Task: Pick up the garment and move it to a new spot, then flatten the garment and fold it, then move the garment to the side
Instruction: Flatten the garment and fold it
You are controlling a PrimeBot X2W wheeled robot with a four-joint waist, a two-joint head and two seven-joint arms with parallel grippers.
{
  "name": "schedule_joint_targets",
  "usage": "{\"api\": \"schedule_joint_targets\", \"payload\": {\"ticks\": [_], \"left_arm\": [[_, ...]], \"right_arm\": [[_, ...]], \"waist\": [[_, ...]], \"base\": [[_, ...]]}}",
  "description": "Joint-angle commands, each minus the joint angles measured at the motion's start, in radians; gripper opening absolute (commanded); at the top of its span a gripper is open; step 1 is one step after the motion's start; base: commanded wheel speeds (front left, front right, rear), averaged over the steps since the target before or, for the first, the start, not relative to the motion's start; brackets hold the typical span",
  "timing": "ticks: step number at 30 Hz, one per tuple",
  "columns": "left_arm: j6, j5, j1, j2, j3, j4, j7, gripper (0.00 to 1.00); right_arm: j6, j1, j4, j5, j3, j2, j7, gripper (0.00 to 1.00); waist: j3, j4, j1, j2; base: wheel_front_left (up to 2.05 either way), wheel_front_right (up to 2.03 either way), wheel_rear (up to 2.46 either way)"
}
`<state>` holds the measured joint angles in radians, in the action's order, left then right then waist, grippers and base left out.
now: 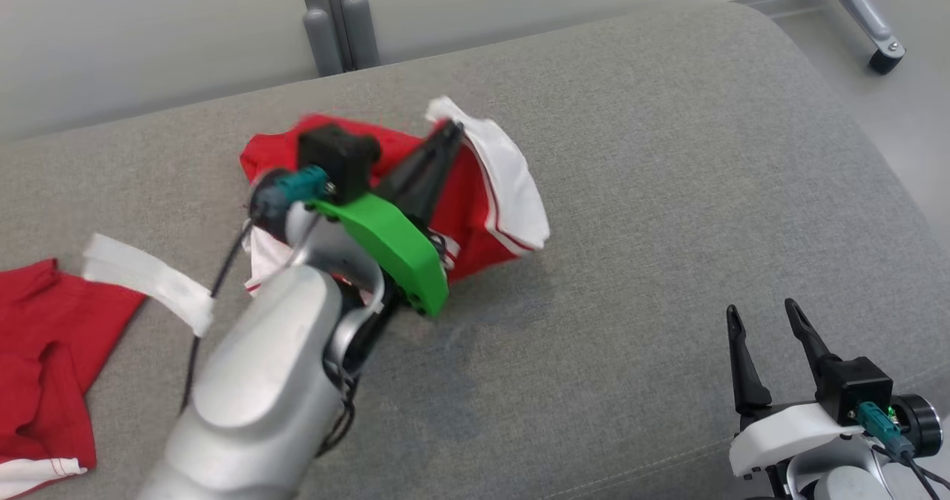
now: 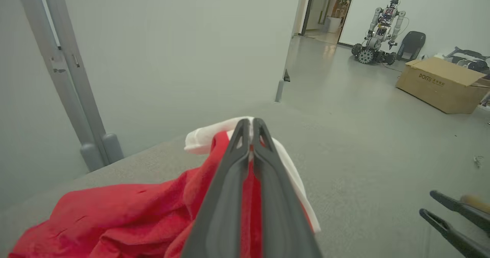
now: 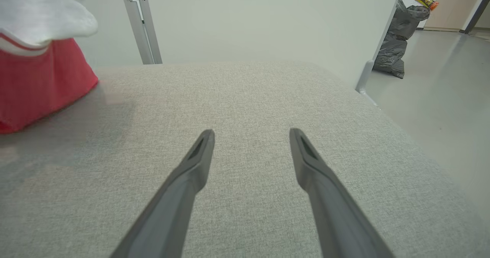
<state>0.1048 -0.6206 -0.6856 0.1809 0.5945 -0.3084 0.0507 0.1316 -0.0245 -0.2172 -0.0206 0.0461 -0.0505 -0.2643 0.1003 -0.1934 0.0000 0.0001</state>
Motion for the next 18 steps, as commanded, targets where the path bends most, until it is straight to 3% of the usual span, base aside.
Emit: {"api": "schedule_joint_targets", "payload": {"ticks": [1, 8, 17, 18], "left_arm": [[0.005, -0.003, 0.045, -0.025, 0.033, 0.001, -0.009, 0.0], [0.016, -0.018, 0.127, -0.108, 0.18, 0.012, -0.021, 0.0], [-0.021, -0.095, 0.065, -0.129, 0.282, 0.009, -0.123, 0.0], [-0.032, -0.108, 0.057, -0.129, 0.294, 0.001, -0.145, 0.15]], "right_arm": [[-0.002, -0.006, 0.002, -0.006, 0.001, -0.001, 0.0, 1.0], [-0.002, -0.028, 0.008, -0.018, -0.005, 0.0, 0.0, 1.0], [-0.002, -0.046, 0.003, -0.038, -0.018, -0.001, 0.0, 1.0], [-0.002, -0.047, 0.001, -0.041, -0.019, -0.001, 0.0, 1.0]], "waist": [[0.016, -0.003, 0.0, -0.0001], [0.059, -0.009, 0.0, -0.0001], [0.088, -0.05, 0.0, -0.0001], [0.091, -0.055, 0.0, -0.0001]], "base": [[0.0, 0.0, 0.0], [0.0, 0.0, 0.0], [0.0, 0.0, 0.0], [0.0, 0.0, 0.0]]}}
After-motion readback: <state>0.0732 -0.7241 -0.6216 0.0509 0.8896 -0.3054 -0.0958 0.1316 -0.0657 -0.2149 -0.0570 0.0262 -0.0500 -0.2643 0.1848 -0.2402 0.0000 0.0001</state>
